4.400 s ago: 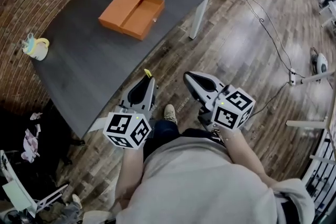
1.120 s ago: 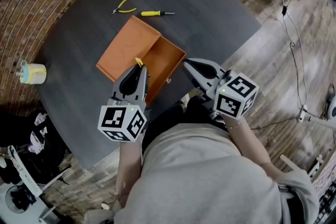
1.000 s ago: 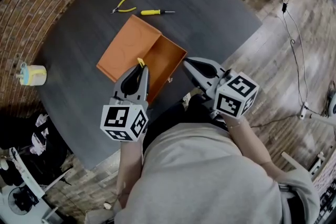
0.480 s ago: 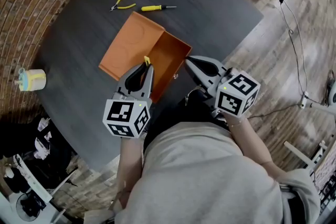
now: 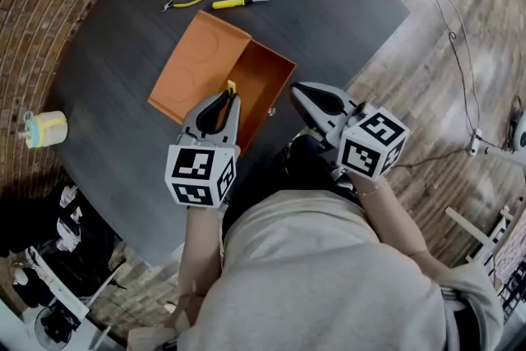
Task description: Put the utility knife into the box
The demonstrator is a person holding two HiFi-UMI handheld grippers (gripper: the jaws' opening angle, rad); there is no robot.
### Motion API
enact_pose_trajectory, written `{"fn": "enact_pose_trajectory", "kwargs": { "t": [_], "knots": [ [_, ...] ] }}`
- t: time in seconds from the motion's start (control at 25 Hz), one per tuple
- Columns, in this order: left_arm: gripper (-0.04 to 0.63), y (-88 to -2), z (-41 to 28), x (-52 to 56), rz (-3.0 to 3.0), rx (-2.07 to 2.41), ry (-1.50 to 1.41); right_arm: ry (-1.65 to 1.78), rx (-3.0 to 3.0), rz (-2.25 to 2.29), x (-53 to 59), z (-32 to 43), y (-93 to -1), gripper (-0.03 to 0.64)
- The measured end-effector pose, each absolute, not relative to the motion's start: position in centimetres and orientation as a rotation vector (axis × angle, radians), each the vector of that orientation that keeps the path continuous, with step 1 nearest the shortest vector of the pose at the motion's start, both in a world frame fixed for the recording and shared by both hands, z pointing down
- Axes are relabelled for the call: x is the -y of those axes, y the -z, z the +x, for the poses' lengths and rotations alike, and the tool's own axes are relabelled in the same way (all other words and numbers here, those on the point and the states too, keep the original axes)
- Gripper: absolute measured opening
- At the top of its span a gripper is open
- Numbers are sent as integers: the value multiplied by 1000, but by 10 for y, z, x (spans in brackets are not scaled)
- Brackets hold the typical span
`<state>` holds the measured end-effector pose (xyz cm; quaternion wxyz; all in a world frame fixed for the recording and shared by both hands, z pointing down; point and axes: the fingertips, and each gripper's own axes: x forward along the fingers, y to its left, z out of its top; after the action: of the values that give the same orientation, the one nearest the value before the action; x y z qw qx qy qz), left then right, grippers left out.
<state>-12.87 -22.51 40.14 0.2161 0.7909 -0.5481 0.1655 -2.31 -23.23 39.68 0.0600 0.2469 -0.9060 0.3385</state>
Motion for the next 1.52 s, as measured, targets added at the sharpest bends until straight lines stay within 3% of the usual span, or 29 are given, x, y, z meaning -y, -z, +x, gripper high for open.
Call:
{"fn": "enact_pose_trajectory", "kwargs": {
  "t": [0.72,1.52],
  "knots": [
    [66,-469,-89,240,2212,1311,-810,-1154,2660,835,230,-7,-418,8],
    [66,-514,-89,242,2064,1221,-894,-1298,2626,800,232,-23,-430,8]
  ]
}}
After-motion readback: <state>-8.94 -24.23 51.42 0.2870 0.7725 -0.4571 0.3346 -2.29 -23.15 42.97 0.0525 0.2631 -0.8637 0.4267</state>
